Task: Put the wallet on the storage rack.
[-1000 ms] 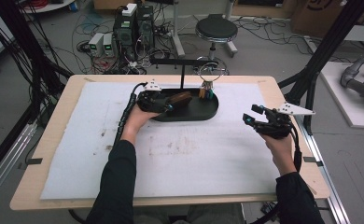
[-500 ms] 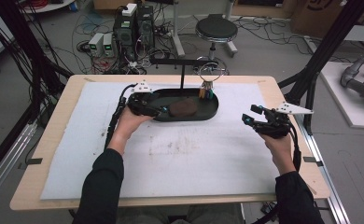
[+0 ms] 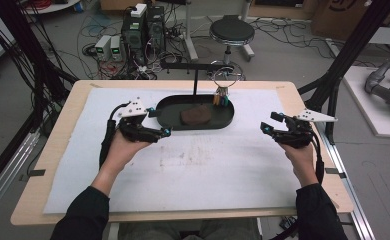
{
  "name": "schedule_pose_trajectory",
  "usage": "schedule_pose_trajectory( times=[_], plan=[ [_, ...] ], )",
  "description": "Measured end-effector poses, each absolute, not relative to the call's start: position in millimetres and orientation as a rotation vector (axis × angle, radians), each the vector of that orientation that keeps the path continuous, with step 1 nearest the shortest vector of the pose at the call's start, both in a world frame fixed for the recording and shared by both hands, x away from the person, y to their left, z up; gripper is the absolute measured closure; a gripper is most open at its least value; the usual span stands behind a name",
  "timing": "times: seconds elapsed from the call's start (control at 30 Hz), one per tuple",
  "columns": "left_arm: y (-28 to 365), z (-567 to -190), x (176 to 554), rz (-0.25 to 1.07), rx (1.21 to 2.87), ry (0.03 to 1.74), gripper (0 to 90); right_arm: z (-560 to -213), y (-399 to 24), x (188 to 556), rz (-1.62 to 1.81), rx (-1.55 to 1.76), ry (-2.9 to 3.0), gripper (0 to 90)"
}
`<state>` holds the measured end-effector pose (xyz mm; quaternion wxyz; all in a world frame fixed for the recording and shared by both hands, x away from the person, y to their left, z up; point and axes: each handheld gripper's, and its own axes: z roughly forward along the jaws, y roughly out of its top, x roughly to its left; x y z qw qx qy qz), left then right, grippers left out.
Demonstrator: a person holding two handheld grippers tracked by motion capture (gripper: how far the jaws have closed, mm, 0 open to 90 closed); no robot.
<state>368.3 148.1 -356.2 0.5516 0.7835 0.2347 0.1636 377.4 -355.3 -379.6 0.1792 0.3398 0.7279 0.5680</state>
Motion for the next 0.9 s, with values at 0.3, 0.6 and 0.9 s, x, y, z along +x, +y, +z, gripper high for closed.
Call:
schedule_pose_trajectory(
  times=[0.3,0.6,0.9],
  plan=[
    [190,-364,330,0.401,1.758,0.588,25.2,-373,-351,373,1.55,0.946,2.084,23.8],
    [218,-371,333,0.429,1.74,0.638,22.5,-376,-351,369,1.516,0.944,2.102,22.2],
    [222,-370,330,0.461,1.748,0.628,22.1,-380,-354,370,1.493,0.95,2.114,21.8]
  ],
)
